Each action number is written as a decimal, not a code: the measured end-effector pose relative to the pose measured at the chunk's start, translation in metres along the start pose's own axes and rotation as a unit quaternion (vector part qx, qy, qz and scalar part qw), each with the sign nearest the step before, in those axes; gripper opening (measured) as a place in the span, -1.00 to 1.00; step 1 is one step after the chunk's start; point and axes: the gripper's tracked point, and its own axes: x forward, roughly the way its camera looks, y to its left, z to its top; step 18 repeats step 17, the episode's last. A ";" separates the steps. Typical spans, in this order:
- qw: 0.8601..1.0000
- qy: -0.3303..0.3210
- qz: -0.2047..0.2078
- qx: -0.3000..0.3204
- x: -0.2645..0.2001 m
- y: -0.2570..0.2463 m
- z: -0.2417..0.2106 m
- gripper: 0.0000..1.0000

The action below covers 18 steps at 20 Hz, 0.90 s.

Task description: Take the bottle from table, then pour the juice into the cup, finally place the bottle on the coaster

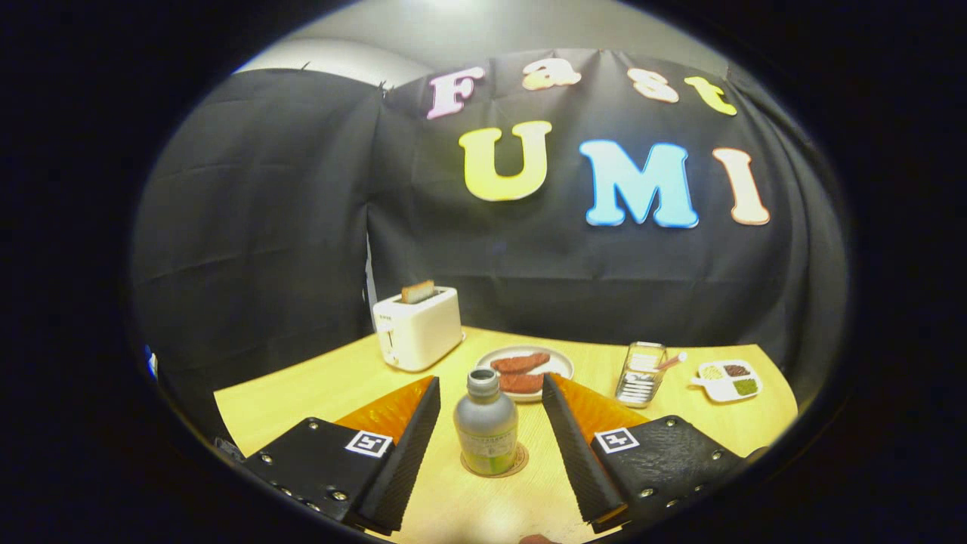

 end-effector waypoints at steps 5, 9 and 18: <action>0.996 -0.062 -0.069 0.005 -0.054 -0.018 0.065 0.65; 0.990 -0.082 -0.114 0.006 -0.092 -0.030 0.094 0.65; 0.986 -0.082 -0.146 0.007 -0.128 -0.037 0.103 0.65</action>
